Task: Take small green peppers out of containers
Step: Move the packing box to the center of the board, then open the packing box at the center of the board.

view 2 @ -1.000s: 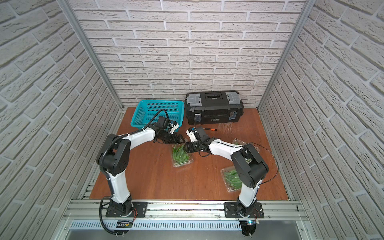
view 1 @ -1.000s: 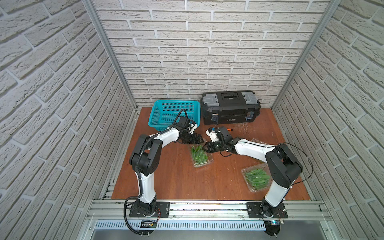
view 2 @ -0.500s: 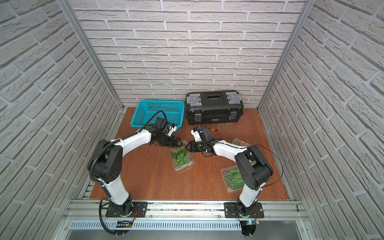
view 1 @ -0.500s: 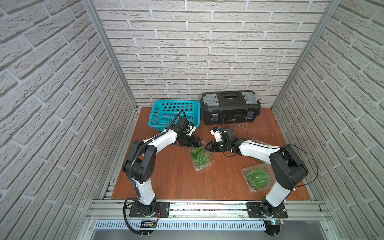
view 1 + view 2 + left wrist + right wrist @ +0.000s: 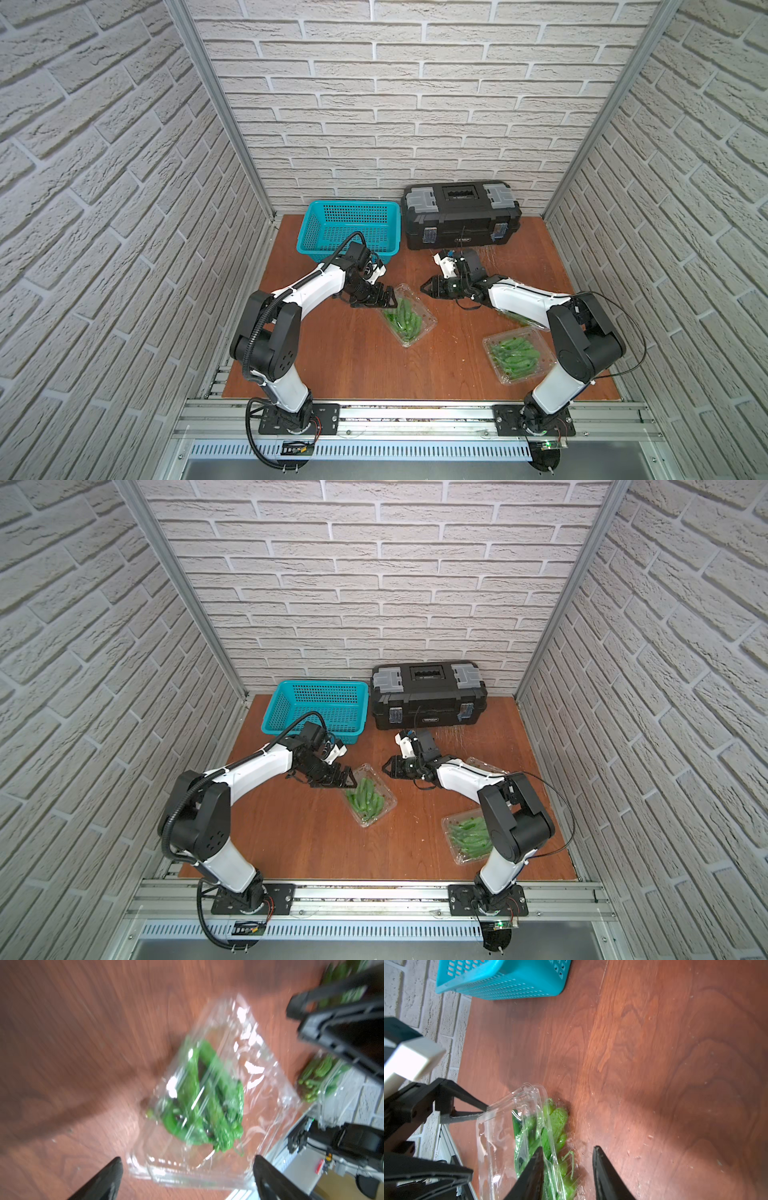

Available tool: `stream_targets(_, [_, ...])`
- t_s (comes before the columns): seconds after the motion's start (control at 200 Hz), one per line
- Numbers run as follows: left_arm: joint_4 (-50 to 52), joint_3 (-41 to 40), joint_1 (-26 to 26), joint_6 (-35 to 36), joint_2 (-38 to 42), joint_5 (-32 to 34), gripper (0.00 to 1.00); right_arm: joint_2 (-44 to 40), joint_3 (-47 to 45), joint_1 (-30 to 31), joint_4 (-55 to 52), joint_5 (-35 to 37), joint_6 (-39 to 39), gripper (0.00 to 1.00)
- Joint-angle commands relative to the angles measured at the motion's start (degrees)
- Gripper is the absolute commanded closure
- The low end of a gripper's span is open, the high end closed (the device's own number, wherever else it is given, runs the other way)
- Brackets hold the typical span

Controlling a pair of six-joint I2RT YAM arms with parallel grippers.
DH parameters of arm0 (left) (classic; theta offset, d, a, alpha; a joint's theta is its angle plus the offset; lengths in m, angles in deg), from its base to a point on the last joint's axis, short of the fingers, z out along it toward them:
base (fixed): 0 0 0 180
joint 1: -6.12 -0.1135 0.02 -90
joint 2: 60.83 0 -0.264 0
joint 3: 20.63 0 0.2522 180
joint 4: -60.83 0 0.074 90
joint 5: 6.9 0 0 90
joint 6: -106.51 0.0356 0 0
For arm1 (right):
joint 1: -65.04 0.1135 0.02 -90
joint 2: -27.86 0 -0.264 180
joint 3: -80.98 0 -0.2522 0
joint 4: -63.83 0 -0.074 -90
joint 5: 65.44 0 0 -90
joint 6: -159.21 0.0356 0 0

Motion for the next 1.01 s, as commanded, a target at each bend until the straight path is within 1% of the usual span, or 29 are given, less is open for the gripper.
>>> stream_targets(0.0, [4.4, -1.8, -0.4, 1.1, 2.4, -3.5, 0.03, 0.5, 1.4, 0.1, -0.7, 0.4, -1.7, 0.60])
stream_targets(0.085, [5.0, -2.1, -0.2, 0.8, 2.6, -4.2, 0.03, 1.3, 1.7, 0.0, -1.2, 0.0, -2.1, 0.60])
stream_targets(0.19, [2.3, -2.7, 0.3, -0.4, 3.5, -5.8, 0.04, 2.6, 1.8, 0.3, -1.2, -0.8, -2.1, 0.60])
stream_targets(0.29, [0.3, -1.2, 0.7, -1.5, 2.0, -7.1, 0.04, 3.4, 1.7, 0.6, -1.5, -1.5, -2.3, 0.60])
stream_targets(0.41, [0.7, 3.0, 1.0, -0.9, -2.3, -6.5, 0.05, 3.0, 0.7, 0.9, -0.6, -3.1, -1.9, 0.60])
stream_targets(0.605, [2.3, 12.3, 1.1, 0.3, -9.8, -2.8, 0.05, 1.2, -2.3, 1.7, 1.0, -5.8, -0.2, 0.61])
stream_targets(0.81, [3.1, 23.5, 1.3, 0.1, -16.5, -2.0, 0.05, -0.8, -6.1, 2.2, 2.7, -6.2, 0.7, 0.61])
stream_targets(0.86, [3.2, 24.7, 1.6, 0.2, -17.2, -1.6, 0.05, -0.7, -6.0, 2.3, 2.8, -6.2, 0.7, 0.61])
stream_targets(0.96, [3.5, 24.3, 2.4, 1.3, -17.0, 0.1, 0.05, 0.3, -5.3, 2.3, 3.6, -6.4, 1.2, 0.62])
stream_targets(1.0, [3.5, 23.8, 2.6, 1.7, -16.3, 0.8, 0.05, 1.0, -5.0, 2.3, 4.1, -6.4, 1.6, 0.65])
